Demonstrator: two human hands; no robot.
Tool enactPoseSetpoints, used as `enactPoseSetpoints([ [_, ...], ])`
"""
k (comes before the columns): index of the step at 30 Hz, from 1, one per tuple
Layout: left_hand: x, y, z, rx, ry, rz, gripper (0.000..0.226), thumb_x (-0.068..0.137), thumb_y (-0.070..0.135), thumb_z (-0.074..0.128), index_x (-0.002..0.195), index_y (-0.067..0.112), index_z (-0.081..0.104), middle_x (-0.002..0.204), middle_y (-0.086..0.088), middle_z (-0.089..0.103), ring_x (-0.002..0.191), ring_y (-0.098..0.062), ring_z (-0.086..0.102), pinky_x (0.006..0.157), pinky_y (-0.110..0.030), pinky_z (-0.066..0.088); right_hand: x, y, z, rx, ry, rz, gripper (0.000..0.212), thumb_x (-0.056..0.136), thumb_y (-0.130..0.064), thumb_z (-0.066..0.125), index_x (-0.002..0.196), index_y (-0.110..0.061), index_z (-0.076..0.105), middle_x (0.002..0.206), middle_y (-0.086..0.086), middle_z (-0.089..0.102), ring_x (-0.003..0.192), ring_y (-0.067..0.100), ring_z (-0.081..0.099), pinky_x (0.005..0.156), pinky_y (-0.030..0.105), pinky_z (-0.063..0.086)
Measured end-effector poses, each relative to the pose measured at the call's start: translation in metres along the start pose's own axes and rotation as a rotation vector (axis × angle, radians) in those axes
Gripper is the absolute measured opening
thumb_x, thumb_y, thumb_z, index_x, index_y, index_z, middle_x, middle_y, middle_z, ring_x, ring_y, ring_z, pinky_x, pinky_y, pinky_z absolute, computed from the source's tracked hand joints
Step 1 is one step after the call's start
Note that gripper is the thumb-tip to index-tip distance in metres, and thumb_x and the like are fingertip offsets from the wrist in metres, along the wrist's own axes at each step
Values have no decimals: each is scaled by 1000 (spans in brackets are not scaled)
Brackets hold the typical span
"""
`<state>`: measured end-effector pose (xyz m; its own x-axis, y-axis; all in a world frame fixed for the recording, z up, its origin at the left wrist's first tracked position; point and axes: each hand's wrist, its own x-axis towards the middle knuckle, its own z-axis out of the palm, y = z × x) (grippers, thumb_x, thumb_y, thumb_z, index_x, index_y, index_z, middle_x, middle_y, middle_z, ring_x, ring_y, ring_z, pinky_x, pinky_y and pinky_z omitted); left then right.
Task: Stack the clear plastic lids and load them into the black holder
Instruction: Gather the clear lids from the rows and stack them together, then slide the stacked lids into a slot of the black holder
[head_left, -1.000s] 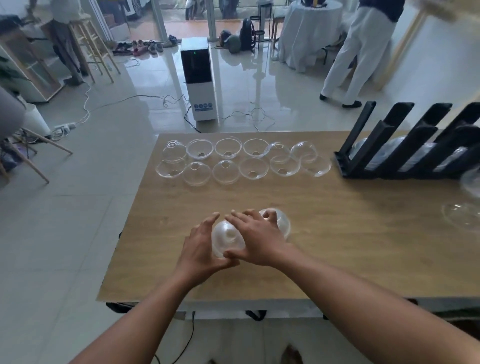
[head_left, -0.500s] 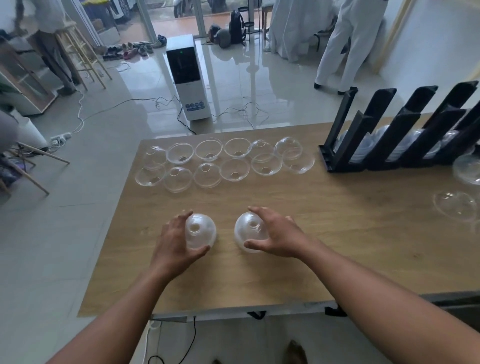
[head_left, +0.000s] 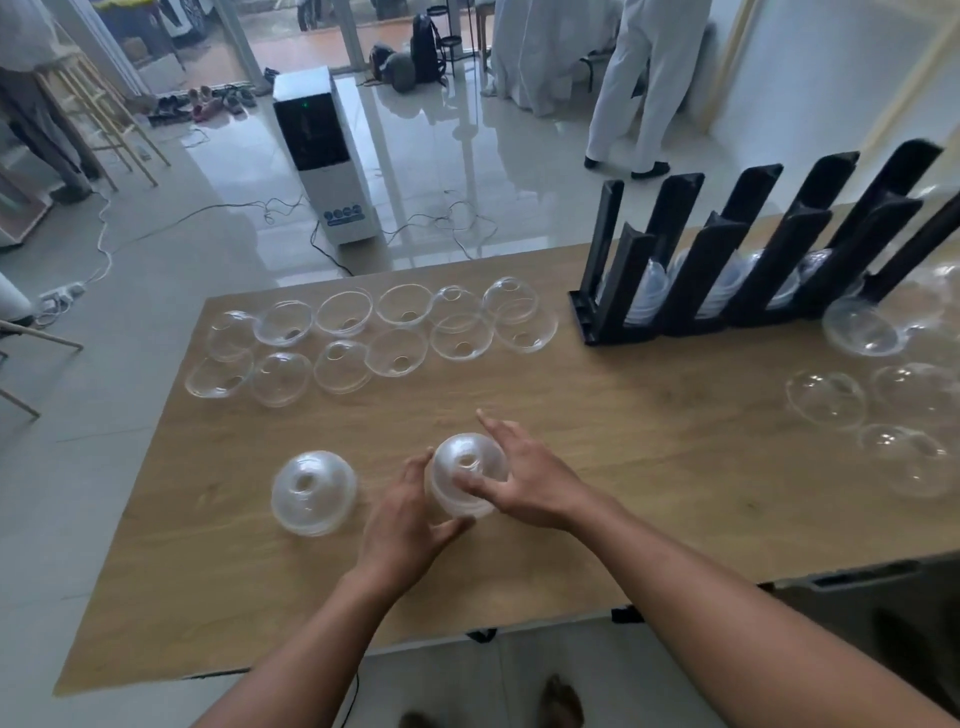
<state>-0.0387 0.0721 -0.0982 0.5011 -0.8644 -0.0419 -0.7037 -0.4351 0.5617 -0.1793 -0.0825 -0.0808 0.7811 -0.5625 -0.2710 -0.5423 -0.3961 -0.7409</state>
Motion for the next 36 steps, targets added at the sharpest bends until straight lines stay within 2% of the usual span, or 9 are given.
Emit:
enactPoseSetpoints([
  [3,7,-3,4,8,-13,9,93,69,53,85,145,31,36,128,7,62,107,-17,63,82,-37,54,-7,13,-9,220,55,187,79,90,-70,54,158,-37,34,153,3,46,135,21,50,112,46,43],
  [6,17,-7,6,-37,-68,24,91,67,52,83,141,40,33,127,12,61,108,-16,61,82,-41,55,-12,14,-11,413,-5,282,48,97,-47,62,142,-30,56,124,-3,67,103,12,65,90,34,56],
  [9,28,-8,5,-116,-110,47,89,66,51,81,140,47,32,121,20,56,112,-16,57,87,-41,53,-15,7,-11,583,16,336,31,100,-37,63,129,-27,63,118,-2,72,82,12,65,72,29,54],
  [14,45,-12,5,-157,-155,83,96,67,49,83,149,39,32,136,15,59,126,-18,48,101,-41,41,-17,-4,-7,812,52,445,26,100,-33,67,125,-23,66,120,3,71,93,21,64,77,38,56],
  [19,49,-12,7,-189,-124,92,95,64,48,82,148,34,39,129,16,62,118,-21,56,95,-42,41,-18,-11,-2,939,85,503,31,98,-33,71,126,-19,70,112,3,74,94,20,64,81,36,59],
  [23,55,-7,3,-270,-110,146,89,62,47,83,141,35,44,121,20,65,112,-10,63,93,-39,42,-21,-17,-3,999,148,497,33,98,-29,70,127,-16,68,108,1,74,92,18,63,80,35,56],
  [28,65,8,-3,-442,-119,170,93,63,31,88,144,31,43,124,12,65,111,-14,64,92,-46,52,-23,-25,-20,980,198,447,32,100,-27,69,130,-15,68,115,5,71,94,19,61,83,36,56],
  [31,85,34,-15,-504,-81,196,96,64,20,91,146,28,43,125,11,63,110,-9,61,91,-35,53,-21,-33,-56,927,228,369,32,99,-30,69,129,-17,70,120,6,71,96,22,59,86,38,56],
  [36,138,95,-52,-503,-22,298,89,63,19,94,134,34,42,115,23,56,105,7,56,84,-10,44,-11,-50,-147,764,230,244,40,99,-36,65,134,-15,64,127,12,69,104,27,66,87,34,58],
])
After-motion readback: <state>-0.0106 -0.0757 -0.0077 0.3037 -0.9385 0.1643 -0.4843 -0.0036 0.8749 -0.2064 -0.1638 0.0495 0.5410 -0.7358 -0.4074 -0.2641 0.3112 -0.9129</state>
